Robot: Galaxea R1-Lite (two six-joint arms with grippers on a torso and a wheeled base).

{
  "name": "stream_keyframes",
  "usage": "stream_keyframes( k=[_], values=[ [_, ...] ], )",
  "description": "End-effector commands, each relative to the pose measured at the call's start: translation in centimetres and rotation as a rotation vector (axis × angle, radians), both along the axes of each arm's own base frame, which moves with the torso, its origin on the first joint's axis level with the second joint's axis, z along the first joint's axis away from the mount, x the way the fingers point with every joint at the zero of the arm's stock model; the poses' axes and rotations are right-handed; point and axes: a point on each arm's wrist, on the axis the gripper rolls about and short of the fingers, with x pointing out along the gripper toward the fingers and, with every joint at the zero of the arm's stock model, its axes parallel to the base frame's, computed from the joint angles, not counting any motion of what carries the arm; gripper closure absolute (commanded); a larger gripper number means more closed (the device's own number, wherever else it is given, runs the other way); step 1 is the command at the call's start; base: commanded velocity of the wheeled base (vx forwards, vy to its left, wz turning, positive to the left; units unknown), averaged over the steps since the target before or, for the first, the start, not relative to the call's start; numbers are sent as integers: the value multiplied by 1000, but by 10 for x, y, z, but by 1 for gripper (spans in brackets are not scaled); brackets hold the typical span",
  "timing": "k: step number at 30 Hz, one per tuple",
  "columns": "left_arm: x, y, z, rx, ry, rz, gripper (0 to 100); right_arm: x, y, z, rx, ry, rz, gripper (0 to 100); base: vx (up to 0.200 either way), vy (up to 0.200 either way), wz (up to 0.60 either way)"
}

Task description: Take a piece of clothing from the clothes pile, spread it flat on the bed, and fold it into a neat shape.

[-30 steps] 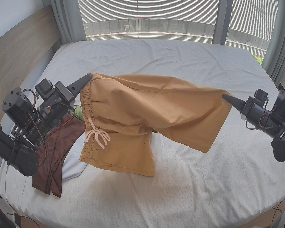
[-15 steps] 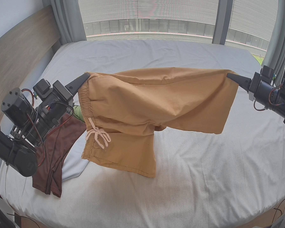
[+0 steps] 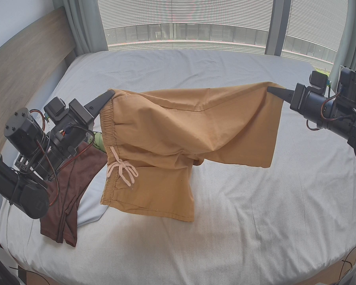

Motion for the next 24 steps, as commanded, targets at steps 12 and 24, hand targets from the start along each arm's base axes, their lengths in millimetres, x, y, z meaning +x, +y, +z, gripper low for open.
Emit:
stream_keyframes(
  k=[12,24],
  values=[
    [6,-9,-5,0,49,16,100,-1,19,27,-55,7,-83,100,0,0,0],
    [8,-13,3,-9,17,6,100,-10,15,50,-33,-61,-97,100,0,0,0]
  ],
)
